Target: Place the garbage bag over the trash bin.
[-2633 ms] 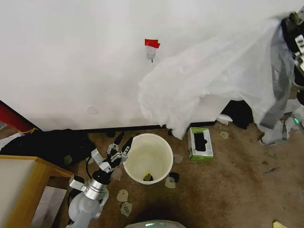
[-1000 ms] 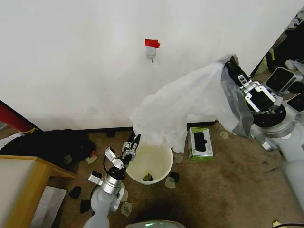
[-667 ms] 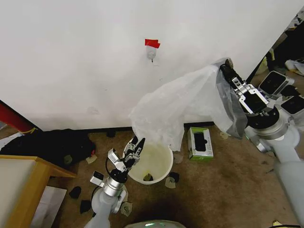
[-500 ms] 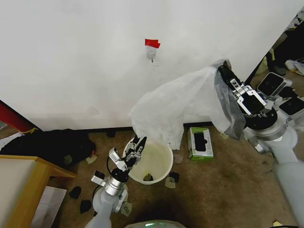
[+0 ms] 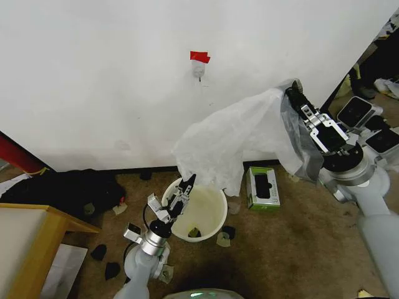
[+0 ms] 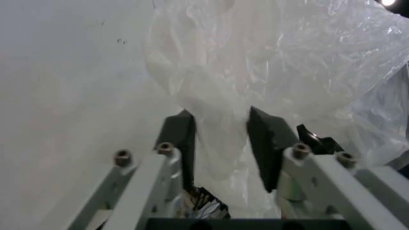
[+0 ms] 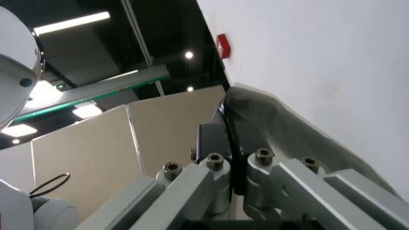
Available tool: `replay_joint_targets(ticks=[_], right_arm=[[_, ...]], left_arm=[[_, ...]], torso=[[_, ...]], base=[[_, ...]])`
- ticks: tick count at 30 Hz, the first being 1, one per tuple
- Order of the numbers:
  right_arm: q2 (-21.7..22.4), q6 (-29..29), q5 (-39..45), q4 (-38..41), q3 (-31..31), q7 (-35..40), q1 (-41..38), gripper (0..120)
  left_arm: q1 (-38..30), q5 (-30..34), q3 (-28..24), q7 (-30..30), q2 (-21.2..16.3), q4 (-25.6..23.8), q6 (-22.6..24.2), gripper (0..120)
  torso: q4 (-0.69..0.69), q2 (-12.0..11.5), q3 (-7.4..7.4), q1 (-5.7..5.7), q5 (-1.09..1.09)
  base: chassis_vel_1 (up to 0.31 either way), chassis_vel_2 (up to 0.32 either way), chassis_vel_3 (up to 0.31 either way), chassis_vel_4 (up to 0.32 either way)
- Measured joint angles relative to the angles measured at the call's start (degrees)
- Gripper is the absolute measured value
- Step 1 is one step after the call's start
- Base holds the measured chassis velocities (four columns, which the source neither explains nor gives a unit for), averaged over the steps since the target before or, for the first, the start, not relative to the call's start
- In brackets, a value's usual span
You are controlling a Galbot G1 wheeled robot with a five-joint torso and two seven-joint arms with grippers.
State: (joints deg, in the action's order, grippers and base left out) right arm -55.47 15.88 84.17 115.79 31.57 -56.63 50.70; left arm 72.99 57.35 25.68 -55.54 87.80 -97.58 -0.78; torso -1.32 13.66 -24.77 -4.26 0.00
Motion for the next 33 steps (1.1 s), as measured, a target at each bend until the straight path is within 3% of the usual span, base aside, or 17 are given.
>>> replay_joint_targets(ticks=[7,25,33], right_arm=[[0.72,-0.3,-0.07,0.12,1.32,0.02,0.76,0],[3.18,-0.62,0.47,1.24,4.25,-0.41,2.21,0],[7.46,-0.68,0.36,1.3,5.71,-2.78,4.27,0]], left_arm=[[0.31,-1.11,1.91,2.44,-1.4,0.54,-1.65,0],[0.25,-4.27,6.31,3.42,-3.06,5.5,-4.44,0],[-0.54,-4.25,7.27,3.88,-3.77,6.55,-4.91,0]], torso=[[0.0,0.0,0.0,0.0,0.0],[0.0,0.0,0.0,0.0,0.0],[0.0,0.0,0.0,0.0,0.0]], base=[[0.0,0.0,0.0,0.0],[0.0,0.0,0.0,0.0],[0.0,0.0,0.0,0.0]])
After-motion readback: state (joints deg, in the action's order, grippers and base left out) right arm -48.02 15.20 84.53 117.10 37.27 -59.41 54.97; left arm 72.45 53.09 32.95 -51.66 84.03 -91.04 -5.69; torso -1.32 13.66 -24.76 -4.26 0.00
